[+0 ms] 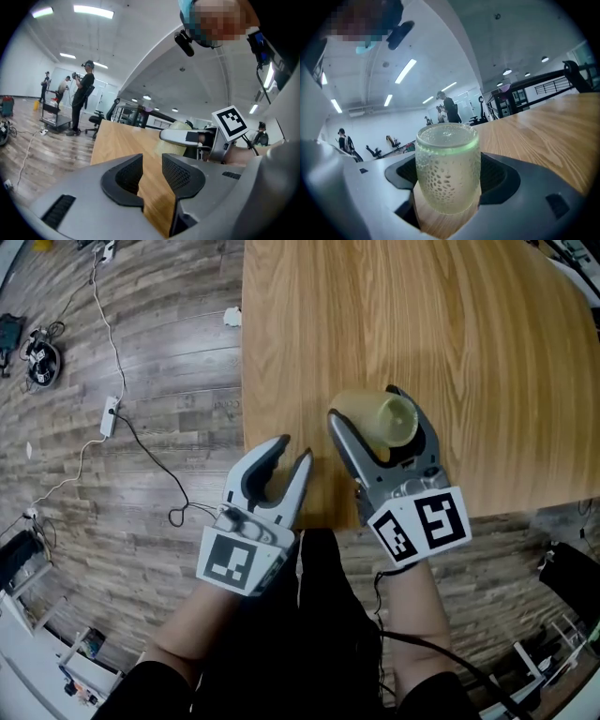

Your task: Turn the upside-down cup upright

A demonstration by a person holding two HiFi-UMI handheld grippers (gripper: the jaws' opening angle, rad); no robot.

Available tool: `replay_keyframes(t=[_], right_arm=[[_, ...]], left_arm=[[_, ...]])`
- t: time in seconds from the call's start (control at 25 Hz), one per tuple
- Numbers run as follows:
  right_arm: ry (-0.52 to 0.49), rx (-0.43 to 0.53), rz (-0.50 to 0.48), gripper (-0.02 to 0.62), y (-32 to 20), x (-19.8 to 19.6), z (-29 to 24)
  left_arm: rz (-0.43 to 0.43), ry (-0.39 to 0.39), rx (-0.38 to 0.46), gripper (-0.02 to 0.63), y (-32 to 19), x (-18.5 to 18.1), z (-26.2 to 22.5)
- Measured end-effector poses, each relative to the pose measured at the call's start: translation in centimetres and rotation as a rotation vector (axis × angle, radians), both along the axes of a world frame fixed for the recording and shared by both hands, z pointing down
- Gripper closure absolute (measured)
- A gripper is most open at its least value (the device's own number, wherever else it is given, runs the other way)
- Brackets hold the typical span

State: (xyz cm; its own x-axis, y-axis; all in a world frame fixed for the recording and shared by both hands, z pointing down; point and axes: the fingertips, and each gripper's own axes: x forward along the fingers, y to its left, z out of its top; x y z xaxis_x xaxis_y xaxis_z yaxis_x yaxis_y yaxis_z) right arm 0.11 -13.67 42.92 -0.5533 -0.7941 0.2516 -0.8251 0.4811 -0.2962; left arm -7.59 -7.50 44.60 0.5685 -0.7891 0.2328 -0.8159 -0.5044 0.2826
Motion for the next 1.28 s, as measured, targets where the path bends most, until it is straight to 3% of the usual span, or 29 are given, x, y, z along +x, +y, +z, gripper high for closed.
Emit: replay_keyframes(t=[0.32, 0.52, 0.88, 1.28], right_arm=[[-0.245, -0.024, -0.087, 0.233, 1.9, 0.5, -4.4], [-0.323, -0.045, -0.101, 0.233, 2.8, 0.9, -4.3], [-0.436, -0.073, -0.177, 0.233, 4.6, 0.8, -4.0], [-0.501, -0.081, -0.203, 0.233, 6.0, 1.1, -5.1]], left_arm=[[0.152, 0.185, -0.010, 0.360, 0.9, 3.2, -2.5], [0.262, 0.271, -0.029, 0.350, 2.0, 4.8, -3.0], [0.369, 0.430, -0.025, 0.519, 4.0, 6.1, -4.0], [0.408, 0.491, -0.020, 0.543, 5.6, 6.6, -5.3]])
